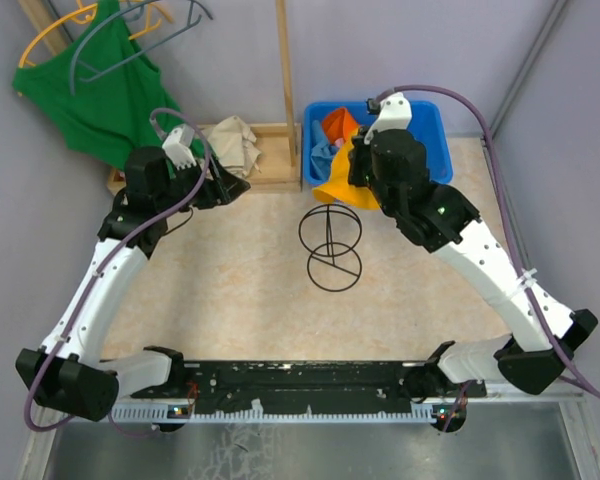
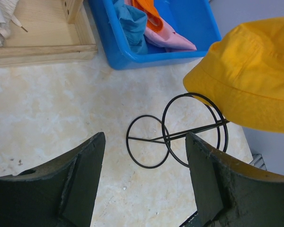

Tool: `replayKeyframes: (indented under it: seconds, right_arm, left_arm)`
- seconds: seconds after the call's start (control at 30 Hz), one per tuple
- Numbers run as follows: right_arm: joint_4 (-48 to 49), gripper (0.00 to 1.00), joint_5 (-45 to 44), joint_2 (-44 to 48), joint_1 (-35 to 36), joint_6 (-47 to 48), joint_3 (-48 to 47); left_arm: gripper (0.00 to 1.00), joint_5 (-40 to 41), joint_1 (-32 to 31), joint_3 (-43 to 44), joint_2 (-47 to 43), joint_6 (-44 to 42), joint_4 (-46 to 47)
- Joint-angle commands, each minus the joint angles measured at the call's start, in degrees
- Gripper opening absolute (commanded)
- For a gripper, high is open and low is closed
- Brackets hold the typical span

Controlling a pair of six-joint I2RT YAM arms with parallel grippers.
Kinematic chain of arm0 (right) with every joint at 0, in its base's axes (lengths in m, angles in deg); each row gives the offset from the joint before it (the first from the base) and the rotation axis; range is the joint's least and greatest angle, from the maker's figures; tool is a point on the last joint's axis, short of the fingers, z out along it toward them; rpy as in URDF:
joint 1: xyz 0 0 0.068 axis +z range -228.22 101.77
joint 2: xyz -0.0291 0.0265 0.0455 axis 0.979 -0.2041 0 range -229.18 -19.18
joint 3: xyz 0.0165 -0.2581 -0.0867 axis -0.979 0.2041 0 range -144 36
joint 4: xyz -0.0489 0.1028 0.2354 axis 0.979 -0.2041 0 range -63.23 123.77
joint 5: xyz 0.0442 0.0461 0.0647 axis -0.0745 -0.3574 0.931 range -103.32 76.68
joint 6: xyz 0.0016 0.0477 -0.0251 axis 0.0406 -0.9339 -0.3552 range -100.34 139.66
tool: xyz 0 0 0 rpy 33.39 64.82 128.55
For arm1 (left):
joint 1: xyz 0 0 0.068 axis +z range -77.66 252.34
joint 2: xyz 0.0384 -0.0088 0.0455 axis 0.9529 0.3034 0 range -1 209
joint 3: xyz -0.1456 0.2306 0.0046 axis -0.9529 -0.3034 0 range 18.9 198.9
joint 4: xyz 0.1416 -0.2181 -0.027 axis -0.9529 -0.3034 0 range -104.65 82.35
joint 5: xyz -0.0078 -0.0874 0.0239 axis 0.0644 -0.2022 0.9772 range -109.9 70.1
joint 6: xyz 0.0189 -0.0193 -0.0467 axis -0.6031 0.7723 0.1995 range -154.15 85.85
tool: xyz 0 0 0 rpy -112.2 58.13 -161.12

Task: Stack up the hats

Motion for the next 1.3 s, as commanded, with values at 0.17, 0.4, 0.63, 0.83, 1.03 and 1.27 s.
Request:
replayKeyframes:
  seconds: [0.17, 0.4, 0.63, 0.83, 1.03, 1.27]
  right_arm:
    - [8.2, 0.0, -2.9, -1.2, 0.3, 3.3, -5.5]
    - [6.3, 0.0, -1.4, -1.8, 1.9, 2.0, -5.3]
    - [5.4, 0.0, -4.3, 1.0, 7.7, 0.7, 3.1]
    - [3.1, 0.0, -6.5, 5.2, 10.8, -2.9, 9.8]
    - [-1.1, 0.0, -8.8, 9.0, 13.6, -6.6, 13.1]
    - [-3.5, 0.0, -9.7, 11.4, 19.4, -11.8, 19.5]
  left_arm:
    - [0.75, 1.7, -0.7, -0.4, -0.8, -0.1, -0.3]
    - [0.75, 0.9, -0.8, -0.7, 1.0, -0.4, 1.0]
    - [0.75, -0.2, -0.8, -0.1, 3.1, -0.8, 2.1]
    - [0.75, -0.4, -0.8, -1.2, 3.0, -1.1, 2.3]
    - [0.75, -0.7, -0.8, -2.0, 2.7, -0.7, 2.6]
    - [0.75, -1.1, -1.0, -3.1, 2.1, -0.3, 2.7]
